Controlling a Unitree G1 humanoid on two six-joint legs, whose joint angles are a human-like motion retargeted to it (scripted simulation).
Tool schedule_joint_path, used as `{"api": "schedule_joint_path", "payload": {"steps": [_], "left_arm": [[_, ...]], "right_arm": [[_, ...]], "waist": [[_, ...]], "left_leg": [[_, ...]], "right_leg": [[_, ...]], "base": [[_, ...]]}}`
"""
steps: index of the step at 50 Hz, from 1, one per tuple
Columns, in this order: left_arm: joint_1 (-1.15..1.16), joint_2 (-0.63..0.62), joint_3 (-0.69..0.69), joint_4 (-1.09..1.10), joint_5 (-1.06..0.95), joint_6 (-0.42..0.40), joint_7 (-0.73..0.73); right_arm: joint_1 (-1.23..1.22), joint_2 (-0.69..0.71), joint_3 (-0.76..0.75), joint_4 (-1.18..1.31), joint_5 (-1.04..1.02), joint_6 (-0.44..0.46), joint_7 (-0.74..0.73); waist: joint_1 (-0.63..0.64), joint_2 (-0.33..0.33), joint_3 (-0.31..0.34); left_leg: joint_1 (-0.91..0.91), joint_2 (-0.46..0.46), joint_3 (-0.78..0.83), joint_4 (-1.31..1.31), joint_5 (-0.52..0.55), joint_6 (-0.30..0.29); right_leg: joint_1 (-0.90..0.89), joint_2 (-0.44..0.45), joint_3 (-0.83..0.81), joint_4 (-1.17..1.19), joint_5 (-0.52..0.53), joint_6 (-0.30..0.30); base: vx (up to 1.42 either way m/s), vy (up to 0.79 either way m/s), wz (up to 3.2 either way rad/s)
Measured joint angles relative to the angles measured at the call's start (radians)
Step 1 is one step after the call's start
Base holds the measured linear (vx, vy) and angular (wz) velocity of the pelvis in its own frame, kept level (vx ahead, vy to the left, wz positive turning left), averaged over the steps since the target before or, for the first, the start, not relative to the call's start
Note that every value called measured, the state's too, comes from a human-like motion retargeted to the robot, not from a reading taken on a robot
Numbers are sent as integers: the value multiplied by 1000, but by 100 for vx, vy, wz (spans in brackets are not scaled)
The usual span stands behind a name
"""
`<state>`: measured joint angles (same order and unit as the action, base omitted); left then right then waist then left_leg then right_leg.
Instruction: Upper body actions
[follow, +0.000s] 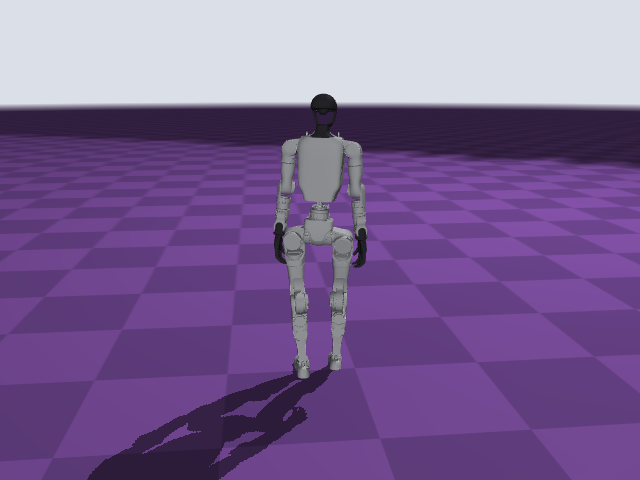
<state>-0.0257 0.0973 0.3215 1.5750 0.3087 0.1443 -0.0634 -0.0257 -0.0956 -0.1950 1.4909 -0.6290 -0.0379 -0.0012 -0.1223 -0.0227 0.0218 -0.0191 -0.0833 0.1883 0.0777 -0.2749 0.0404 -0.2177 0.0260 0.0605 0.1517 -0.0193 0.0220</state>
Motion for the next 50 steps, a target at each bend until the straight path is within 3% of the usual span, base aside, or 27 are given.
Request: {"api": "schedule_joint_path", "payload": {"steps": [2,7,10,13,16,18,22,23,25,28,32,35,38,42,43,45,47,48,50], "left_arm": [[-2,19,-10,-4,10,3,-5],[28,45,16,4,44,23,20],[59,42,32,8,23,22,23],[73,41,48,12,25,28,13],[83,38,56,12,41,36,18],[94,34,58,7,46,38,22],[113,27,79,-6,56,49,7],[116,19,78,-10,47,48,14],[110,16,71,-23,6,28,20],[81,32,62,-45,5,25,-15],[52,33,29,-88,42,35,2],[9,28,-8,-112,10,17,5],[-19,1,-7,-136,13,1,-7],[-14,-32,-27,-159,6,-29,1],[-8,-38,-31,-160,11,-36,3],[13,-51,-39,-157,23,-48,8],[36,-54,-53,-137,35,-52,7],[42,-53,-56,-124,46,-50,5],[35,-47,-52,-97,77,-36,13]], "right_arm": [[-9,1,11,4,18,-10,2],[3,-13,20,41,7,-5,-2],[10,-32,9,80,6,8,-25],[9,-51,-15,126,35,23,-36],[6,-73,-42,181,90,36,-43],[11,-87,-55,206,129,42,-49],[44,-95,-85,209,160,68,-34],[49,-94,-98,209,167,70,-34],[41,-87,-110,209,180,58,-43],[31,-73,-100,204,187,38,-33],[35,-63,-100,202,158,50,-11],[24,-48,-91,177,130,56,-8],[18,-38,-68,139,107,47,-1],[14,-29,-49,97,64,38,20],[13,-26,-45,88,55,37,23],[13,-24,-34,74,44,36,25],[13,-26,-32,72,34,37,27],[11,-23,-33,70,32,40,29],[1,-10,-37,68,58,42,27]], "waist": [[-9,11,18],[45,21,0],[77,32,-31],[60,49,-44],[53,55,-59],[50,51,-74],[77,57,-129],[54,60,-134],[12,51,-125],[-9,3,-122],[-6,-113,-143],[12,-140,-100],[46,-124,-66],[65,-85,-51],[72,-63,-48],[99,-33,-38],[29,8,-60],[-14,13,-72],[-12,13,-62]], "left_leg": [[18,12,53,-19,-10,8],[65,36,298,-75,-48,0],[83,53,478,-91,-79,-20],[109,78,619,-87,-108,-51],[144,89,754,-82,-131,-90],[166,81,811,-78,-142,-116],[201,90,929,-68,-125,-160],[207,98,913,-58,-108,-160],[226,114,914,-22,-70,-156],[248,127,975,73,18,-107],[157,184,859,390,76,100],[35,235,659,604,28,159],[-99,168,428,634,-41,139],[-116,102,365,401,-89,144],[-101,80,358,296,-81,130],[-91,22,316,119,56,199],[-57,21,259,81,57,154],[-43,85,410,83,72,126],[-70,32,267,86,71,137]], "right_leg": [[-15,-1,-53,-2,-37,-34],[-13,-118,-552,-5,-140,-56],[11,-164,-820,20,-122,-55],[49,-187,-962,48,-70,-48],[80,-179,-968,29,-41,-23],[101,-160,-927,-23,-42,33],[55,-80,-751,-85,-37,-19],[56,-70,-769,-111,-22,-34],[62,-42,-732,-143,-25,-54],[67,-86,-706,-152,-15,-56],[60,-205,-635,-143,-17,-52],[82,-224,-633,-141,-15,-57],[94,-201,-594,-141,-13,-62],[113,-161,-574,-144,-14,-62],[121,-134,-573,-146,-16,-62],[147,-95,-546,-149,-23,-58],[161,-67,-575,-150,-40,-53],[160,-73,-600,-149,-47,-48],[162,-72,-575,-146,-52,-42]], "base": [[-35,2,-241],[-18,-1,-323],[-15,-11,-315],[-11,-14,-235],[-2,-13,-211],[8,-23,-201],[17,-25,-203],[13,-32,-90],[2,-37,-61],[2,-23,-108],[16,-23,-54],[1,-16,-56],[-1,-1,-86],[8,1,-59],[13,2,-81],[18,5,-75],[23,9,77],[10,7,90],[-4,3,10]]}}
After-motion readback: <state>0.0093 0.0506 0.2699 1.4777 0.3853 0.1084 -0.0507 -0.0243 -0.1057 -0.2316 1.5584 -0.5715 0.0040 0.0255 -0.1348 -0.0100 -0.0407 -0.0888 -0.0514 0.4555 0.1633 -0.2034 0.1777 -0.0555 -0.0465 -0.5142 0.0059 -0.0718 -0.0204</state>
